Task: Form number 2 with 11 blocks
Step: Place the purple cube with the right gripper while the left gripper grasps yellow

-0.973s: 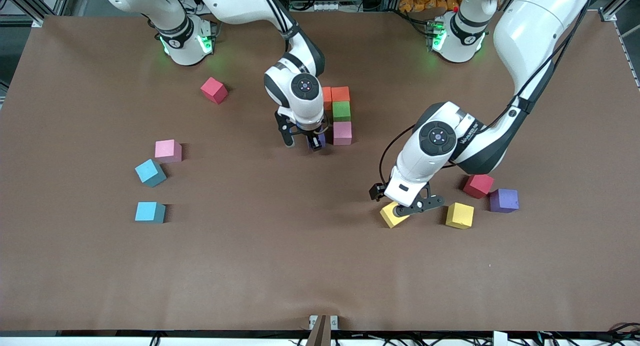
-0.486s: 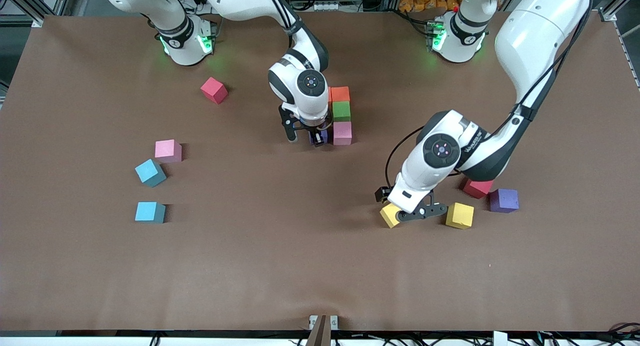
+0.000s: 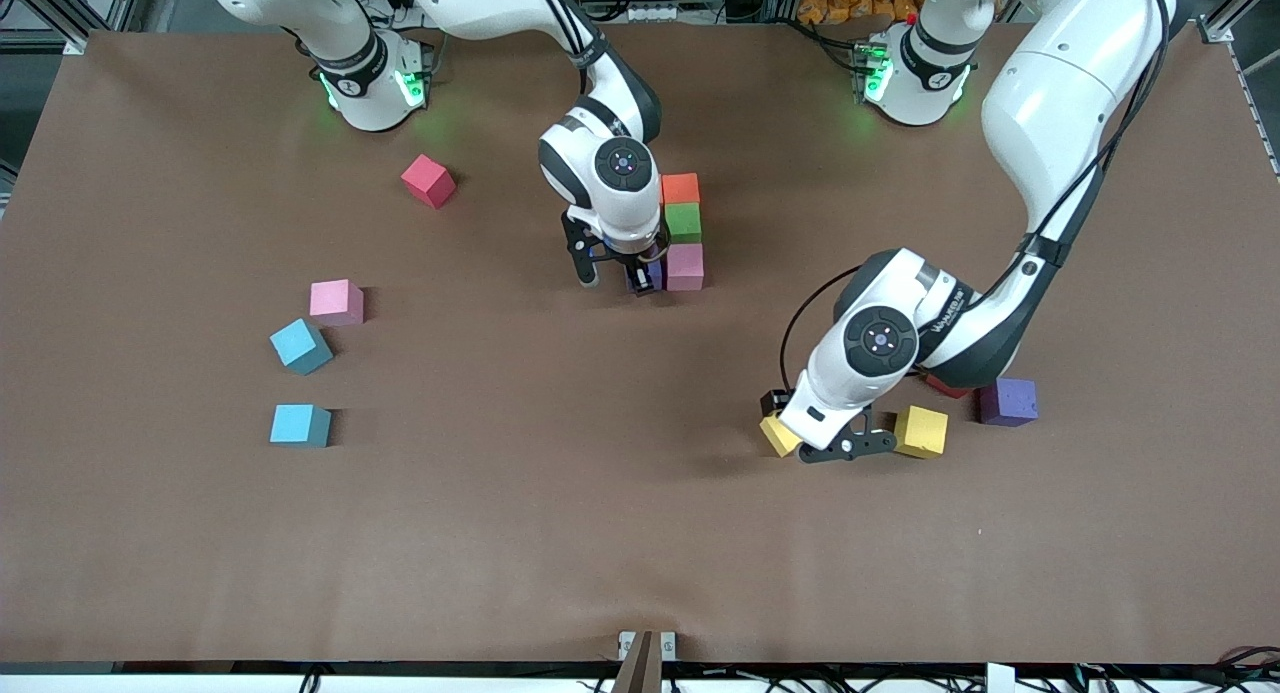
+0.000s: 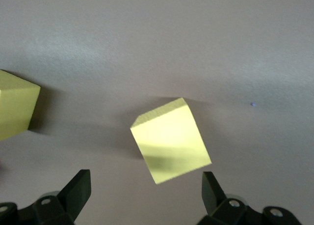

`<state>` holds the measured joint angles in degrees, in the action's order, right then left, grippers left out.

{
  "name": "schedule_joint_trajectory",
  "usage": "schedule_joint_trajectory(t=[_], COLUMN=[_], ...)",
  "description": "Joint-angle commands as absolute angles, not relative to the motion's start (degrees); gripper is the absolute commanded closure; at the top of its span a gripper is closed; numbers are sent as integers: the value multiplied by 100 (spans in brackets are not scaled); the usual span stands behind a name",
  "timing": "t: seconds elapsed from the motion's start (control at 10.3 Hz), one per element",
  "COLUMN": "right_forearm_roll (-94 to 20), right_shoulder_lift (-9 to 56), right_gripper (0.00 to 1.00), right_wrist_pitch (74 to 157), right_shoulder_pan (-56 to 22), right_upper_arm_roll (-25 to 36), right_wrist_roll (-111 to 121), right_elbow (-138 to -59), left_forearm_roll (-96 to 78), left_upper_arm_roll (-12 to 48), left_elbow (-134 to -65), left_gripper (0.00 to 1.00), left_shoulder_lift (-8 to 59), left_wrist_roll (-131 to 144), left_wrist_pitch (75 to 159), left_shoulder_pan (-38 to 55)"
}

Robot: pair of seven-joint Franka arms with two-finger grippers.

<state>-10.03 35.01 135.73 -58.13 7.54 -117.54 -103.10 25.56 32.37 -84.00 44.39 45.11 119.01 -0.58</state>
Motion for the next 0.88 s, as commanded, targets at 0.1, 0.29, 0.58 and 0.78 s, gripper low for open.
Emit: schedule_joint_trajectory(t=[0.1,0.29,0.58,0.78], right_forearm_roll=[-1072,-1072,-1072,-1072], right_shoulder_lift=[3630,3700,3735,3753], right_gripper=[100,100,100,100], right_wrist_pitch=[13553,13553,13588,13614], right_shoulder_pan=[-5845,-5853,-5827,-5827], right_upper_arm_roll=[765,765,765,765], right_wrist_roll=[-11839,-11839,-11839,-11839], right_elbow=[-10213,-10134,-10073,-10064], left_forearm_roll=[2461,2435,2443,2452], left_upper_arm_roll=[3182,3173,3173,3111], left_elbow=[-8165,-8165,-8139,-8139], left_gripper=[0,0,0,0], left_shoulder_lift=[4588,4605,4763,4755], left_wrist_roll=[4368,4429,5059,5256], left_wrist_pitch=[11804,11891,12198,12208], left_shoulder_pan=[35,61,123,149])
